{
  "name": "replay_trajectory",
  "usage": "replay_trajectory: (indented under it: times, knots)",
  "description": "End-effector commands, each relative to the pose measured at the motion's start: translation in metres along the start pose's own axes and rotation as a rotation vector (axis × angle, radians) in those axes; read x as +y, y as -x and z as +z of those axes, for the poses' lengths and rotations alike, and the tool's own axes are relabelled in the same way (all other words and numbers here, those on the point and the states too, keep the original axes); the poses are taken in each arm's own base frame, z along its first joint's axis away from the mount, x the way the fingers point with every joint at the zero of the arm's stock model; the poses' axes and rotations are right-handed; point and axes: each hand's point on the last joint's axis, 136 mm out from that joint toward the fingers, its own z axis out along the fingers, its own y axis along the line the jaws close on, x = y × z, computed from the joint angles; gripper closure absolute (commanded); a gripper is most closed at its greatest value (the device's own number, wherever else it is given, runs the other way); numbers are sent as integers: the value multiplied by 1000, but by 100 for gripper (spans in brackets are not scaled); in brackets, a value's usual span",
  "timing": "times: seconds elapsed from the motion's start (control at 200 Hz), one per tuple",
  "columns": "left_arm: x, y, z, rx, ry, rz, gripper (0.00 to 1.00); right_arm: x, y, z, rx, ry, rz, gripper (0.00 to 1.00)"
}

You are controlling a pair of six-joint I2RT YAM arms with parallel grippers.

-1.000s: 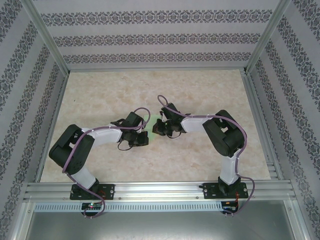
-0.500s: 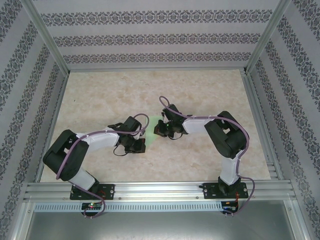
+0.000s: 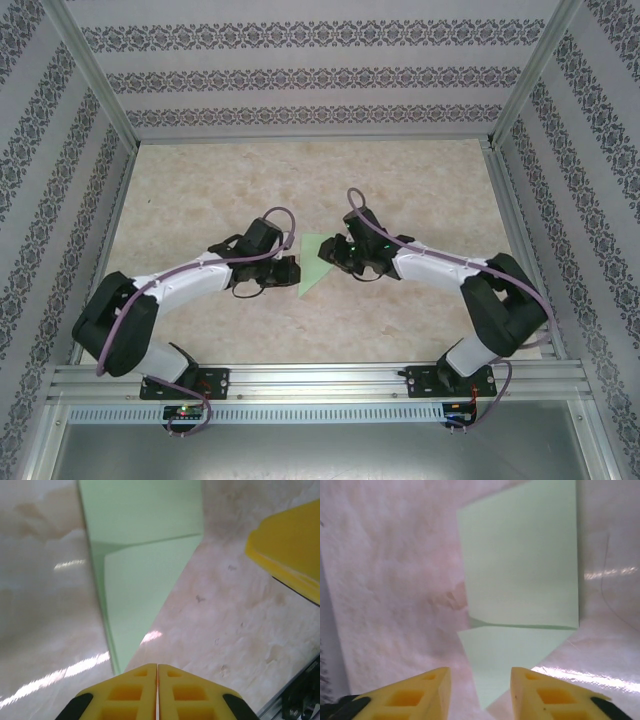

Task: Fold a paper plane with a square sheet of paper (pick it up from the middle)
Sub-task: Third fold the triangle at the center of the table.

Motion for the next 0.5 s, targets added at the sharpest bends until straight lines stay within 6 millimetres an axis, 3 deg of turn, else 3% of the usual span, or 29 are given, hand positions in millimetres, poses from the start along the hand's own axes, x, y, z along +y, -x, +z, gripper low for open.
replay_trajectory:
  times: [0.0,0.26,0.495]
  knots:
    - [-24,23,12,-45,-41,29,90,-23,10,-4,-41,-45,50,58]
    - [10,40,38,-51,156,-14,99,-35,8,6,8,-43,66,55]
    - [32,38,47,-33,259,-37,100,-38,4,23,63,-35,70,56]
